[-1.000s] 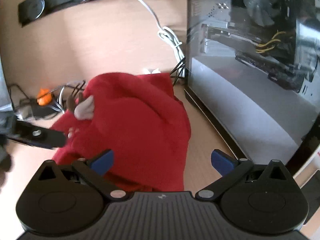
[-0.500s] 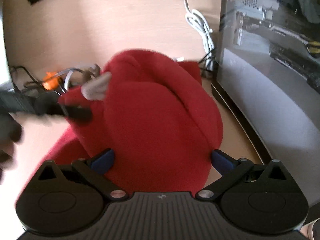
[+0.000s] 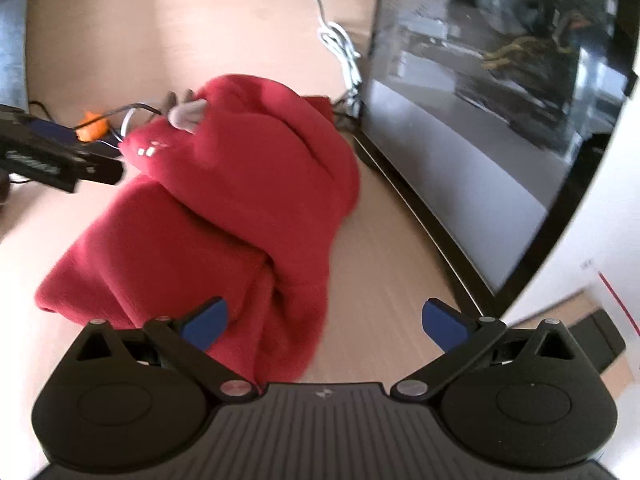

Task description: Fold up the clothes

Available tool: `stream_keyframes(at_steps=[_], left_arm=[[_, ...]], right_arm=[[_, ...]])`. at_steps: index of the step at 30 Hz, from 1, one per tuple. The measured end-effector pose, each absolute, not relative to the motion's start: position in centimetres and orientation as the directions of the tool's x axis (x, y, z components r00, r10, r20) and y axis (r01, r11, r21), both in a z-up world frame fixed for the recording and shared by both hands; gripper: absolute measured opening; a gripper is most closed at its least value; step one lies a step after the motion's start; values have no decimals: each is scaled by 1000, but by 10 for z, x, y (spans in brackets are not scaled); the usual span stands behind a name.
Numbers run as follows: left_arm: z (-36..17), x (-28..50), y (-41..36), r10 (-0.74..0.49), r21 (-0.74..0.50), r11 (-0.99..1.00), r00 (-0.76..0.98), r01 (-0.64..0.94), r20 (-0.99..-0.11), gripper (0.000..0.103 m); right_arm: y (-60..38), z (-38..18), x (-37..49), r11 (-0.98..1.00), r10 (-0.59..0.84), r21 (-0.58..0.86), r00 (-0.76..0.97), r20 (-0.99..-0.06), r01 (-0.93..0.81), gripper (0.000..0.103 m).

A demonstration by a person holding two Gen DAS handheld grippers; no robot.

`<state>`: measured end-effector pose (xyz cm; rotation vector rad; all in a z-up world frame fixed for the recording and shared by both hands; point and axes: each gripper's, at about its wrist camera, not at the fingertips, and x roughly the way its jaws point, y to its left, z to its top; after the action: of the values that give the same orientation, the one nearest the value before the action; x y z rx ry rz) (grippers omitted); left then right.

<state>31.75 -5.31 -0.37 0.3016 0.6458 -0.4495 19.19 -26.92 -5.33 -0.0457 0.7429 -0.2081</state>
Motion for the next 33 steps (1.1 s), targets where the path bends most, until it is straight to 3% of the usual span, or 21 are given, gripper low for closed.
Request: stream_keyframes(at_steps=[9,14,20,23,27,33], left_arm=[[-16,273,-45,-476,32,727,537,686,-696,103],[-45,265,-49,-379,150,702,544,696,-749,103],[-38,274,-26,-269,235,761,623,605,-734,103],[-33,273,-17,-282,200,774,609,601,-741,103],[-26,255,-20,-442,58,699,495,713,-748,103],[-44,235,-39,-511,-5,616,396,787,-763,103]], right_arm=[[-261,-40,168,985,-174,-111,752,-635,134,103],[-255,-28,159,991,-129,-94,783,-608,91,103],[-251,-25,164,1000,-26,-16,796,-605,20,103],[-249,-25,168,999,32,30,797,-604,-17,103],[-246,-24,173,994,109,91,794,-598,-67,103],[-242,-24,182,973,222,181,783,-581,-142,103]])
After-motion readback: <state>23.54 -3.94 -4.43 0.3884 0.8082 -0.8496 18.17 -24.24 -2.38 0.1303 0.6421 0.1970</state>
